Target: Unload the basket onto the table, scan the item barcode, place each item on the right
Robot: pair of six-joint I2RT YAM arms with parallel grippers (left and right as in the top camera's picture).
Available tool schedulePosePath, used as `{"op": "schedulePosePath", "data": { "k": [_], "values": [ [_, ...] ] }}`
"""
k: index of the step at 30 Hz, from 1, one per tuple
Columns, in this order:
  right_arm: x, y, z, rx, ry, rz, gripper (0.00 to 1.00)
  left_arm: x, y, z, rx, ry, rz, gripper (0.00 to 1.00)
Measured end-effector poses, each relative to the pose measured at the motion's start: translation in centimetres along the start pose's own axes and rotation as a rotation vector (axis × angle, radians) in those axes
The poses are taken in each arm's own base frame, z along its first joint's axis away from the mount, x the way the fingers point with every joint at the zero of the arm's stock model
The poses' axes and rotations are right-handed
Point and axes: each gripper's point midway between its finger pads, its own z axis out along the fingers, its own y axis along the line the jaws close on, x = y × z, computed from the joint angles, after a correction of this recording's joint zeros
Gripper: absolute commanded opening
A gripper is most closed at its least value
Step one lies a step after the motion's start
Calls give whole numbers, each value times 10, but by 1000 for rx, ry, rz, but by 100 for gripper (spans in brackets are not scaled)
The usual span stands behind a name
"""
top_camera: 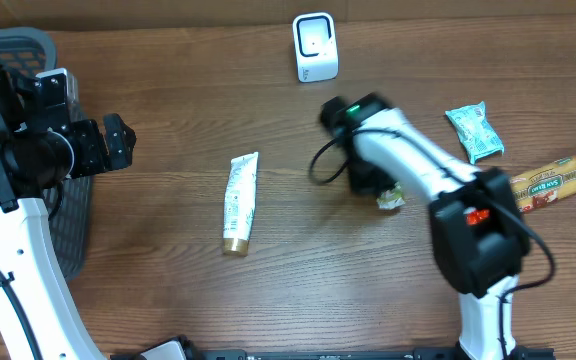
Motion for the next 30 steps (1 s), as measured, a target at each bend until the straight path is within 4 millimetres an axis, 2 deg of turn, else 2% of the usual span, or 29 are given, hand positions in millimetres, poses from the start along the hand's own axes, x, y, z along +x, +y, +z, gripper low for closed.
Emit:
{"op": "schedulePosePath", "data": {
  "k": [2,3,6,8,12,16,19,23,28,30],
  "values": [
    [6,9,2,83,-17,-53,9,0,0,0,0,0,0,100],
    [8,16,1,123,-33,-82,15,0,0,0,0,0,0,99],
    [13,33,1,164,-66,-135,47,0,0,0,0,0,0,99],
    [14,47,-1,161,-95,-157,63,0,0,0,0,0,0,100],
    [21,77,-5,126,-132,-225,72,0,0,0,0,0,0,100],
    [30,89,-9,92,-114,-272,76,0,0,0,0,0,0,99],
    [21,89,-18,53,-114,-256,78,0,0,0,0,0,0,100],
    [-6,77,-47,-23,-153,-196,87,0,0,0,0,0,0,100],
    [-39,38,-86,-179,-206,-144,88,0,0,0,0,0,0,100],
    [-43,20,-91,-236,-194,-137,88,0,0,0,0,0,0,99]
  ]
}}
